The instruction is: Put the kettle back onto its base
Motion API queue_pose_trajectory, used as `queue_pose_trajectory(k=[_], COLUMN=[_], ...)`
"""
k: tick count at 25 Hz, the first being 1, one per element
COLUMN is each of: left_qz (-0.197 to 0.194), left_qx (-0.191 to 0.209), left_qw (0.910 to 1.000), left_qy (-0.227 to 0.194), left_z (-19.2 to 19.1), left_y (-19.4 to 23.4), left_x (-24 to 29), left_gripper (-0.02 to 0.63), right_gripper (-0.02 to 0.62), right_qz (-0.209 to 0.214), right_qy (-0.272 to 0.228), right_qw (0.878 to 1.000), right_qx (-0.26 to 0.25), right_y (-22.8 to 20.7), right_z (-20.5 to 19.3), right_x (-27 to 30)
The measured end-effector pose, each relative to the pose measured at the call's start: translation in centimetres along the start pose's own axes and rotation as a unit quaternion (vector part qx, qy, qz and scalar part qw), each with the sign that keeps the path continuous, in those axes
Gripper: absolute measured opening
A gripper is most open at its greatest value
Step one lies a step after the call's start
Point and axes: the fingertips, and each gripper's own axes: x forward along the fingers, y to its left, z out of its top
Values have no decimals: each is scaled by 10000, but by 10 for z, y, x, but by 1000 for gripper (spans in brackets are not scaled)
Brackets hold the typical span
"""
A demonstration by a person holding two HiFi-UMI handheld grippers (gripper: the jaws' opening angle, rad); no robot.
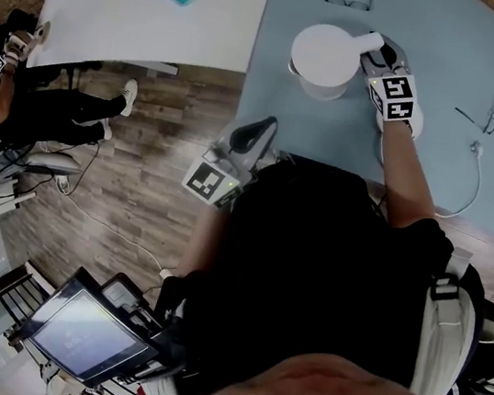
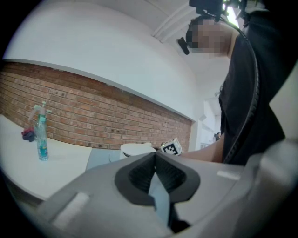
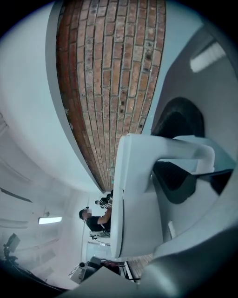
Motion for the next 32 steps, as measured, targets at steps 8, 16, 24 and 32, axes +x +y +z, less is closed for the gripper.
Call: queue_pose_trajectory(k=[8,16,24,32], left_qz=[91,132,192,122], left_qx=[42,46,43,118], left_qw=[9999,9999,9998,9999], left_qy=[-5,-27,-40,-31], left_z=[0,1,2,4], left_y=[0,-4,-9,-13], left_x=[-6,-8,-11,-12], left_gripper=[2,2,2,2], right_gripper=[89,64,72,87], right_qz=[-126,-76,-172,-409], right_qy=[-4,-116,-244,-354], right_qw=[9998,9997,9975,9912], right_qx=[169,223,645,1207], right_y=[-4,-5,-7,-12], right_z=[-5,-5,-5,-4], right_x=[14,22,13,2])
